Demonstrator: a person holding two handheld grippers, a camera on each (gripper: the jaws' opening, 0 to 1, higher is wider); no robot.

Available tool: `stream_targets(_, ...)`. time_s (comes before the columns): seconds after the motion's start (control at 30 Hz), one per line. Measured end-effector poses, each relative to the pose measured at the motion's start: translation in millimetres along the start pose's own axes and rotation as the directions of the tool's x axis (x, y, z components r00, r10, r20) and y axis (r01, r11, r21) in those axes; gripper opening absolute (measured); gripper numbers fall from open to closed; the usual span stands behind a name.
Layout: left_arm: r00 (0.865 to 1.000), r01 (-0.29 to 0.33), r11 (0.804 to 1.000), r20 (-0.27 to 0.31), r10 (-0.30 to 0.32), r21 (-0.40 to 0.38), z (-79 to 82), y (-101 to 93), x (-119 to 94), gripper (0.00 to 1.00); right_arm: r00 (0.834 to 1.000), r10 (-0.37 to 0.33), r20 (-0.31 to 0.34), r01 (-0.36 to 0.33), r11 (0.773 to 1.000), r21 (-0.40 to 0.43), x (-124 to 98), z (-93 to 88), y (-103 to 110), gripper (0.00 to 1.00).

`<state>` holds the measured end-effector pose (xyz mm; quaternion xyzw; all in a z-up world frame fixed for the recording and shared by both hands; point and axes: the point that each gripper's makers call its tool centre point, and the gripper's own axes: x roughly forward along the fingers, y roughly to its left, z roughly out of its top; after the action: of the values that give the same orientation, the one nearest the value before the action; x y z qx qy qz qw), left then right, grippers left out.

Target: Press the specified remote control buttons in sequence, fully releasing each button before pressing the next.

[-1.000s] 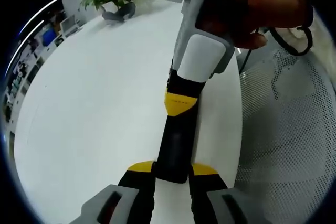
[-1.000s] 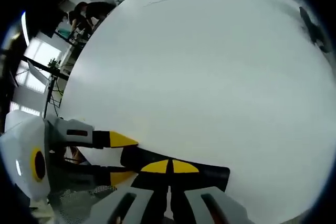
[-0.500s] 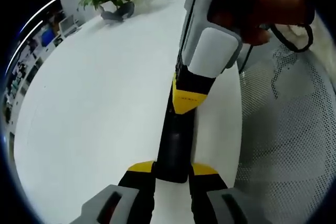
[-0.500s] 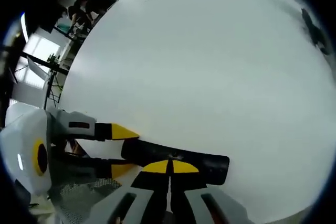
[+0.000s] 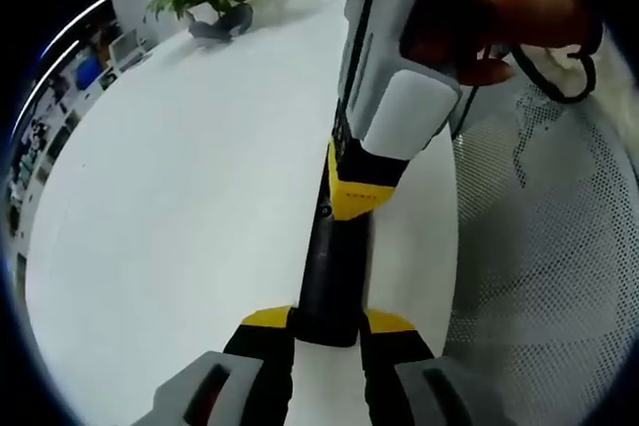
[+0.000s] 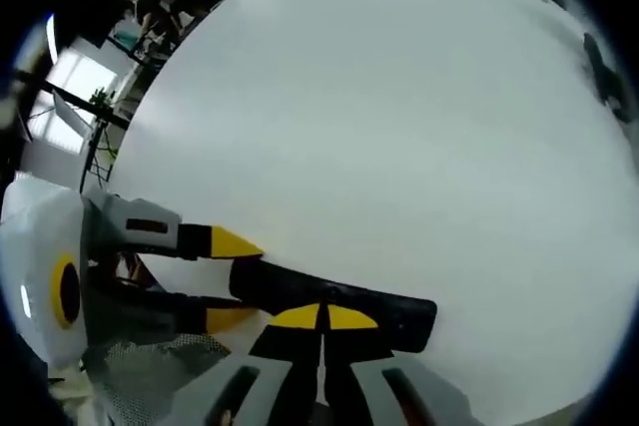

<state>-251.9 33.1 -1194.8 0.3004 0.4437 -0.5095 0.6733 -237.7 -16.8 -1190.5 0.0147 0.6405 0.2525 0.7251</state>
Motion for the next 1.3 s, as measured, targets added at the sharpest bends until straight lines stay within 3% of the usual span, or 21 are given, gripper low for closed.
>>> stream_targets(0.23, 1.000, 0.000, 1.000, 0.004, 0.000, 0.007, 0.4, -0.5, 1, 0.25, 1.000, 0.020, 0.014, -0.020, 0.999, 0.031, 0, 0.1, -1, 0.00)
stream_targets(0.6, 1.000, -0.002, 1.000, 0.000, 0.002, 0.004, 0.3, 0.1, 1, 0.25, 0.998, -0.004, 0.058, 0.005, 1.000, -0.021, -1, -0.2, 0, 0.00)
stream_targets(0.9, 1.000, -0.015, 1.000, -0.002, 0.015, 0.007, 0.0, -0.3, 1, 0.25, 0.996, 0.002, 0.087, -0.002, 1.000, 0.003, -2, -1.2, 1, 0.00)
stream_targets(1.13, 1.000, -0.019, 1.000, 0.006, 0.019, 0.006, 0.2, -0.8, 0, 0.25, 0.996, -0.002, 0.086, 0.001, 1.000, 0.007, -3, -1.5, 1, 0.00)
stream_targets(1.2, 1.000, -0.018, 1.000, 0.008, 0.018, 0.006, 0.2, -0.7, 0, 0.25, 0.999, 0.031, 0.018, -0.031, 0.999, 0.033, -2, -12.2, 7, 0.00)
stream_targets(1.3, 1.000, -0.014, 1.000, 0.010, 0.014, 0.003, 0.1, -0.2, 0, 0.24, 0.999, 0.012, 0.047, -0.013, 1.000, 0.003, -3, -10.4, 5, 0.00)
